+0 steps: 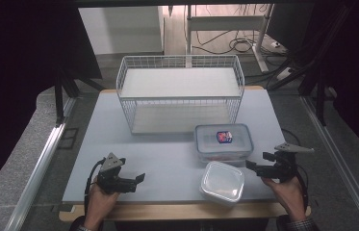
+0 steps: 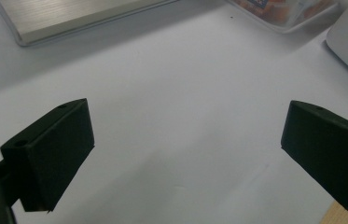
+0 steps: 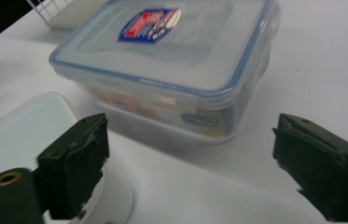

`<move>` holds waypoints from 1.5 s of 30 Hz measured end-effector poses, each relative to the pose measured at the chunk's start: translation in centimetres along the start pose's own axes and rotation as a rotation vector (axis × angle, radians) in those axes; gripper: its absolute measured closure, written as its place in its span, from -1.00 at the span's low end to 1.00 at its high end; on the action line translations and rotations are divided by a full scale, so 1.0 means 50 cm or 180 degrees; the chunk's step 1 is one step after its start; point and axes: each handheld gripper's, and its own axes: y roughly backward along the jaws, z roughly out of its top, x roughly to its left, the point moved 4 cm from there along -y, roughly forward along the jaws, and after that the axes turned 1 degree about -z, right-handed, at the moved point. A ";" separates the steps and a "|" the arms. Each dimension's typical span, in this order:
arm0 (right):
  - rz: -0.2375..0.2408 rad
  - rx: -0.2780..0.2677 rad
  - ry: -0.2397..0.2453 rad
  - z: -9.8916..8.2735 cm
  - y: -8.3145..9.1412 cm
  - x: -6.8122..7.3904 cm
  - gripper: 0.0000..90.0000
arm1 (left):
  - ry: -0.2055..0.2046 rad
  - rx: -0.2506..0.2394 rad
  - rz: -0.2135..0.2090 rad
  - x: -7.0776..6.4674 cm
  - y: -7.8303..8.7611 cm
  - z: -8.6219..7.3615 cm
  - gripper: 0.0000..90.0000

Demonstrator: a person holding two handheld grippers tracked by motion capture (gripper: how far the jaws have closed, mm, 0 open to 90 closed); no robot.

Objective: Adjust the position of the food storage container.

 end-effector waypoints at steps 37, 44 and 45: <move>0.0332 0.0064 0.0718 0.010 0.011 0.114 0.99 | -0.0086 -0.0074 0.0019 -0.005 -0.006 0.005 -0.92; 0.0579 0.0183 0.0958 0.002 -0.010 0.187 0.99 | -0.0099 -0.0013 0.0049 -0.003 -0.010 0.003 -0.92; 0.0612 0.0205 0.0987 0.000 -0.014 0.200 0.99 | -0.0102 -0.0007 0.0051 -0.004 -0.011 0.003 -0.92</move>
